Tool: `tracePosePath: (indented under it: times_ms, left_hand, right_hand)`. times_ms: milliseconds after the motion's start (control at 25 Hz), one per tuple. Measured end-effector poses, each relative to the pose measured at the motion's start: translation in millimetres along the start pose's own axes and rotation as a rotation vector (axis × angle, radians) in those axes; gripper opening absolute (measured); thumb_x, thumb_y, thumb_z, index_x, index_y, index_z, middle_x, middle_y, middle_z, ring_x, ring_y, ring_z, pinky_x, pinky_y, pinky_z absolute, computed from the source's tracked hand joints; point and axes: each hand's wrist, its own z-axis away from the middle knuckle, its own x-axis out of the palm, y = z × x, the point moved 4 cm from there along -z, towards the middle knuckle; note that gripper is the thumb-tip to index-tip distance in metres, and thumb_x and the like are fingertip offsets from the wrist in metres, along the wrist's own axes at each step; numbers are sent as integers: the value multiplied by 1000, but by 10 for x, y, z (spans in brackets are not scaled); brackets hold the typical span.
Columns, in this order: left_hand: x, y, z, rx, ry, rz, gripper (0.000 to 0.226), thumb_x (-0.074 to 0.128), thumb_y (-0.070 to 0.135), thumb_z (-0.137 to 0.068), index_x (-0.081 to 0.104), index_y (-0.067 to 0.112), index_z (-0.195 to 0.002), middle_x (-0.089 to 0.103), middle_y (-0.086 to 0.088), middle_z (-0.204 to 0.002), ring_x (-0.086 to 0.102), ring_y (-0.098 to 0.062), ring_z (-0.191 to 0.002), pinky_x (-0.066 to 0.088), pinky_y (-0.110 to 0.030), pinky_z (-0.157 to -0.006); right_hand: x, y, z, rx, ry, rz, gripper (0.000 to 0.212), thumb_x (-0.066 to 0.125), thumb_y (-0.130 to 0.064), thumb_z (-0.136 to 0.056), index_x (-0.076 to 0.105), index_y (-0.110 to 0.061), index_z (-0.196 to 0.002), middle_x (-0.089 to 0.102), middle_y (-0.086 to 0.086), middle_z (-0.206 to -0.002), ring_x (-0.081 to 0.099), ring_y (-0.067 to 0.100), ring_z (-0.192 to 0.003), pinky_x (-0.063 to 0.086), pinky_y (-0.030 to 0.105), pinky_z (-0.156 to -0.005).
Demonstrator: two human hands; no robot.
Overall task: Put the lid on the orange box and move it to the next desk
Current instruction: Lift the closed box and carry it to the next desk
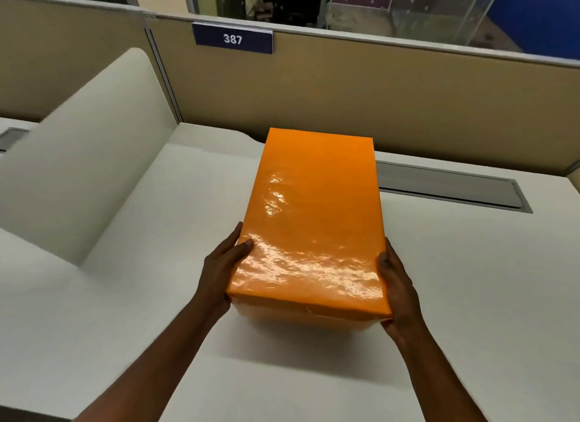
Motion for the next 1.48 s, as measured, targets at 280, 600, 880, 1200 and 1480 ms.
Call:
tracePosePath:
  times_ms: [280, 600, 880, 1200, 1480]
  left_hand:
    - [-954, 982, -681, 0, 58, -10, 45, 74, 44, -74, 69, 25, -114, 74, -7, -110, 72, -29, -95, 59, -38, -68]
    - [-1868, 1726, -1401, 56, 251, 20, 25, 67, 31, -82, 71, 25, -106, 73, -2, -96, 70, -23, -85, 57, -33, -59]
    - [-2324, 1924, -1843, 112, 404, 42, 23, 68, 24, -82, 71, 9, -100, 69, -8, -86, 65, -24, -76, 53, -35, -63]
    - [-2383, 2022, -2011, 290, 457, -304, 15, 63, 23, -87, 75, 22, -97, 75, -4, -94, 65, -18, -83, 51, -31, -72]
    - [-2127, 2068, -1863, 441, 570, -1220, 40, 50, 23, -94, 55, -4, -124, 60, -27, -125, 51, -42, -121, 41, -47, -99]
  right_hand:
    - [1446, 101, -560, -18, -39, -78, 50, 57, -50, -79, 50, -44, -128, 62, -5, -124, 66, 27, -101, 58, 42, -67]
    - [2763, 91, -1251, -48, -96, -45, 49, 51, -47, -88, 41, -38, -136, 57, -4, -130, 64, 24, -104, 58, 35, -69]
    - [3323, 190, -1694, -19, -99, -11, 52, 48, -43, -92, 35, -34, -141, 52, 2, -137, 60, 28, -109, 55, 44, -82]
    - [3416, 245, -1939, -3, -71, 19, 50, 48, -43, -92, 37, -33, -140, 54, 3, -135, 60, 30, -108, 53, 51, -87]
    - [3643, 388, -1922, -44, -64, 54, 52, 46, -46, -92, 33, -36, -142, 51, -3, -133, 59, 24, -108, 54, 40, -80]
